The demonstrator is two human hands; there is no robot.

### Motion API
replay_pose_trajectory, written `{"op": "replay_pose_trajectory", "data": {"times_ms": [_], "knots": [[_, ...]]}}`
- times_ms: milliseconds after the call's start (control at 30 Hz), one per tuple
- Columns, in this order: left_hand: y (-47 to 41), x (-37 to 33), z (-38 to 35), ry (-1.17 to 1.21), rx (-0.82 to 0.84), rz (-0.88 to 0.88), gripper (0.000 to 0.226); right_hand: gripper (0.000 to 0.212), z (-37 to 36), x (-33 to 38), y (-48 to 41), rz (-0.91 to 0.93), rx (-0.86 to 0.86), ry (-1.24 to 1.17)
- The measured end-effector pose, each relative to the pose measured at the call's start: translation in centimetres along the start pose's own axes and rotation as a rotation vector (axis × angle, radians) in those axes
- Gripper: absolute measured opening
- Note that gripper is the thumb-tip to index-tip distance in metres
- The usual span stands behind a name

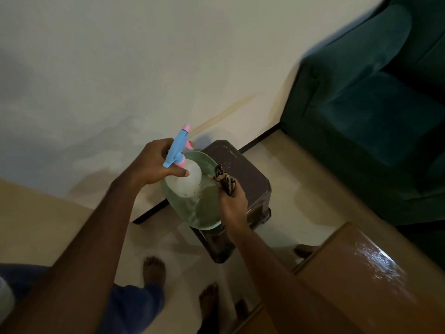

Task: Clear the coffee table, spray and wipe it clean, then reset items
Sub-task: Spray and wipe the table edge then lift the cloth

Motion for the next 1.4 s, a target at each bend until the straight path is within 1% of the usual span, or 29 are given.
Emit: {"op": "replay_pose_trajectory", "data": {"times_ms": [133, 233, 333, 433, 500, 567, 633, 700, 767, 800, 867, 933, 967, 1033, 1100, 1200, 1333, 1400], "knots": [[-2.5, 3.3, -1.2, -0.031, 0.059, -0.018, 0.054, 0.019, -2.7, -0.5, -2.7, 0.062, 0.049, 0.075], [-3.7, 5.2, -2.1, -0.045, 0.089, -0.019, 0.056, 0.026, -4.5, -1.6, -4.6, 0.062, 0.085, 0.288], [-4.9, 7.2, -3.0, -0.033, 0.097, -0.012, 0.064, 0.027, -5.8, -2.4, -6.0, 0.071, 0.125, 0.437], [-5.7, 8.6, -4.0, -0.041, 0.114, -0.020, 0.056, 0.031, -6.5, -2.3, -6.7, 0.164, 0.142, 0.572], [-5.9, 9.0, -4.6, -0.031, 0.116, -0.032, 0.056, 0.034, -6.9, -2.1, -6.7, 0.252, 0.127, 0.687], [-5.8, 9.5, -5.1, -0.010, 0.114, -0.034, 0.060, 0.040, -7.6, -2.0, -6.7, 0.385, 0.095, 0.871], [-5.7, 10.1, -5.6, 0.014, 0.113, -0.031, 0.062, 0.047, -9.2, -2.7, -6.8, 0.472, 0.120, 1.056], [-5.7, 10.6, -6.0, 0.014, 0.120, -0.035, 0.057, 0.049, -10.5, -4.3, -7.1, 0.458, 0.177, 1.187], [-5.8, 11.2, -6.2, 0.006, 0.127, -0.040, 0.052, 0.050, -11.3, -6.2, -7.6, 0.373, 0.231, 1.267], [-5.9, 11.4, -6.3, 0.000, 0.132, -0.039, 0.052, 0.054, -11.4, -7.1, -7.8, 0.323, 0.263, 1.294], [-6.2, 11.8, -6.3, 0.004, 0.140, -0.045, 0.052, 0.070, -11.9, -8.9, -8.0, 0.222, 0.359, 1.280], [-6.4, 11.9, -6.6, 0.010, 0.151, -0.063, 0.053, 0.090, -12.3, -10.3, -7.8, 0.123, 0.475, 1.171], [-6.5, 11.8, -6.7, 0.017, 0.156, -0.068, 0.053, 0.095, -12.4, -10.6, -7.7, 0.097, 0.510, 1.112], [-6.8, 11.7, -6.9, 0.040, 0.169, -0.074, 0.054, 0.098, -12.5, -10.9, -7.7, 0.075, 0.538, 1.033], [-7.1, 11.5, -7.0, 0.052, 0.177, -0.095, 0.056, 0.095, -12.4, -11.1, -7.9, 0.068, 0.538, 1.025], [-7.5, 11.7, -7.3, 0.067, 0.187, -0.104, 0.056, 0.078, -11.9, -11.0, -8.2, 0.104, 0.484, 1.025], [-7.3, 13.1, -7.0, 0.091, 0.160, -0.041, 0.059, 0.057, -11.4, -10.4, -8.1, 0.090, 0.486, 1.010], [-7.0, 13.2, -7.0, 0.122, 0.164, -0.019, 0.058, 0.044, -10.7, -9.5, -8.1, 0.107, 0.442, 1.000]]}}
Point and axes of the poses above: each hand's wrist, its own y-axis away from the middle knuckle, its own z-axis out of the back of the hand, x = y × z, the point moved 9 cm from there along -y, towards the middle knuckle, and after that the axes turned 2 degrees about -x, right-handed, at the moved point
